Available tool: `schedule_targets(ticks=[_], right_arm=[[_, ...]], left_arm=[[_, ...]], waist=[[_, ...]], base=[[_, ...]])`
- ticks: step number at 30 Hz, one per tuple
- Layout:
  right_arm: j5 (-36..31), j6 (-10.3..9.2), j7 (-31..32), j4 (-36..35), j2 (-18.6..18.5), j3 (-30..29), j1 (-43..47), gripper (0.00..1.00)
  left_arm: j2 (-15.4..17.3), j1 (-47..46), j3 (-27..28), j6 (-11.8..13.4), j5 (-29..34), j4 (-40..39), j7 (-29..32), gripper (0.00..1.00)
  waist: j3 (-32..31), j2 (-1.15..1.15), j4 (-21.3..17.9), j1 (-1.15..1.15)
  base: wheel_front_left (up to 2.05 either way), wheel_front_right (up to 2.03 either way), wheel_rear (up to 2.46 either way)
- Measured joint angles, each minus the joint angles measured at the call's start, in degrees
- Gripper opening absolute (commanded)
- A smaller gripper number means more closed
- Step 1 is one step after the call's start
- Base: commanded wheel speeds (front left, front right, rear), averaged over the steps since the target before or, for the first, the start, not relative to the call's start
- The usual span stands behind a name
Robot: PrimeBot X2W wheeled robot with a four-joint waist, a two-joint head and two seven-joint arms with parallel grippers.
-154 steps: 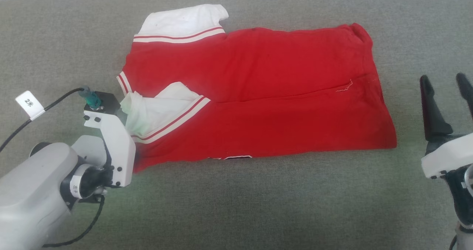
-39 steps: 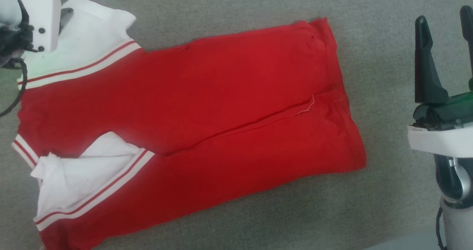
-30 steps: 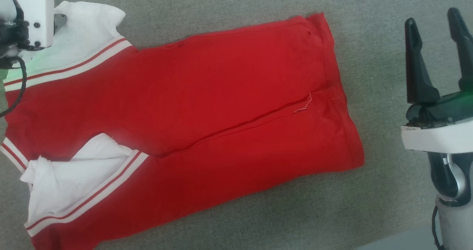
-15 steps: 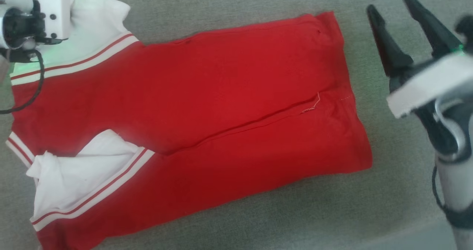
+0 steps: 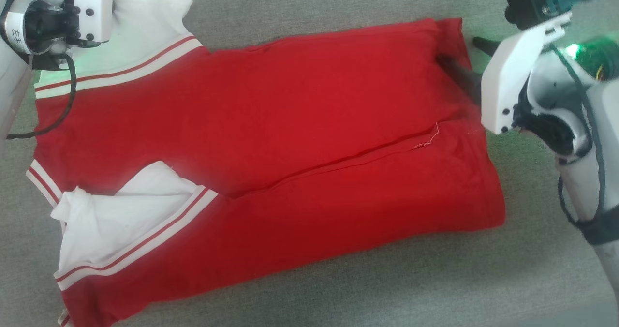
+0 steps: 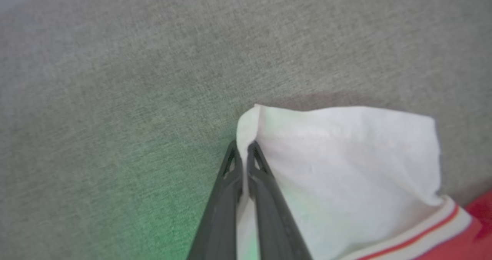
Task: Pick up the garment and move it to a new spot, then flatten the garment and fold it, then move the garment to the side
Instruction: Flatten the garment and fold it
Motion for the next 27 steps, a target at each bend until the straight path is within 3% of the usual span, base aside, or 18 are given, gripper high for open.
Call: schedule_targets(ticks=[2, 12, 27], right_arm=[[1.04, 0.01, 0.66, 1.45, -0.13, 0.96, -1.64, 0.0], [3.57, 0.04, -0.12, 4.3, -2.56, 5.54, -4.39, 0.0], [3.24, 0.04, -2.71, 0.26, -9.14, 3.7, 0.83, 0.0]], left_arm=[[-0.23, -0.12, 0.01, -0.32, 0.0, 0.38, -0.53, 0.0], [-1.9, -0.23, -0.37, -2.45, 0.42, 2.22, -3.56, 0.0], [-3.14, 0.2, -0.9, -4.1, -0.19, -3.72, -3.35, 0.0]], waist=[[0.12, 0.0, 0.13, 0.0], [-1.45, 0.0, 2.14, 0.0], [-8.38, 0.0, 7.94, 0.0]], base=[[0.0, 0.0, 0.0], [0.0, 0.0, 0.0], [0.0, 0.0, 0.0]])
